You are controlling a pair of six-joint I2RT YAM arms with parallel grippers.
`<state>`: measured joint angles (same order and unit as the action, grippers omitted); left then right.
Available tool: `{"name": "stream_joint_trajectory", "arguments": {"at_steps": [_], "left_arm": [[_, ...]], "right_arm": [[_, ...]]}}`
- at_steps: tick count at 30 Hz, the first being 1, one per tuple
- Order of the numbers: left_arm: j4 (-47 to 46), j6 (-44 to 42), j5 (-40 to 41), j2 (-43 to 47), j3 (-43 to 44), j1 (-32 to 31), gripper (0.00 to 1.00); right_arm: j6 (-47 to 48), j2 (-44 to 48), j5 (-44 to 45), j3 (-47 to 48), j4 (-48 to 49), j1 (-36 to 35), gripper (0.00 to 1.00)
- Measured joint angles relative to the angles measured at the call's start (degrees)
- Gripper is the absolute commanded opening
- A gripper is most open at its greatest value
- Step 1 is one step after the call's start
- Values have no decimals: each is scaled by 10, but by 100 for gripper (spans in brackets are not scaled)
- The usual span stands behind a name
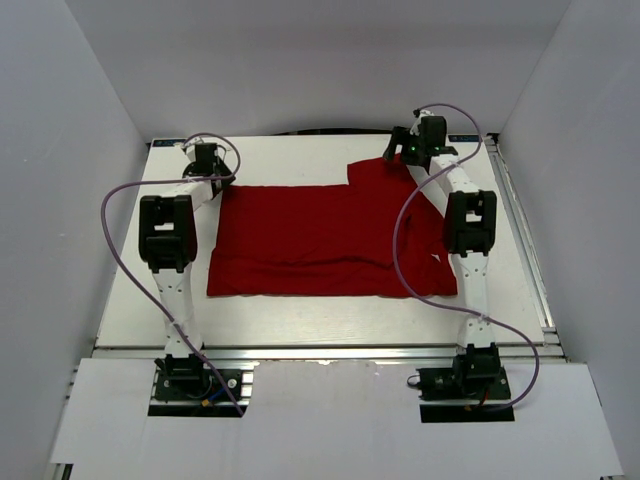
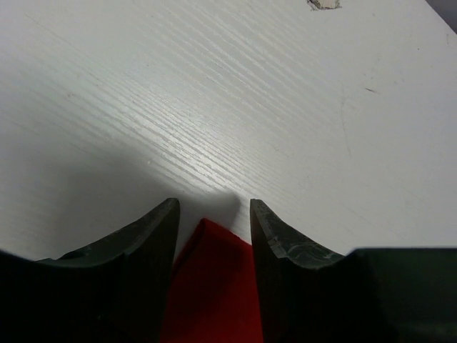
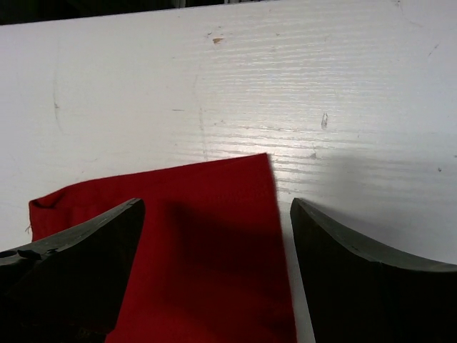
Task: Fold and stack the t-shirts
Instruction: Grap the side of the flattened tshirt furthest away from the robot with both arms
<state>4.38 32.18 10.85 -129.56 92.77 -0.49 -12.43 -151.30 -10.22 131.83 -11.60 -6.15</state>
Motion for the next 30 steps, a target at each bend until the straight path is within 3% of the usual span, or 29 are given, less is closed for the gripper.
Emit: {"name": "stream_joint_trajectory", "arguments": {"at_steps": [7,17,30], "left_arm": [[-10,9,-20,-4,0,3,43],[-18,15,-50,0,-9,4,50],[47,-1,-15,28,-24,3,47]], "right_arm": [[-9,-12,-23,8,17,9,89],[-8,-14,-36,6,28,9,89],[-6,-14,-40,-5,51,9,89]]}}
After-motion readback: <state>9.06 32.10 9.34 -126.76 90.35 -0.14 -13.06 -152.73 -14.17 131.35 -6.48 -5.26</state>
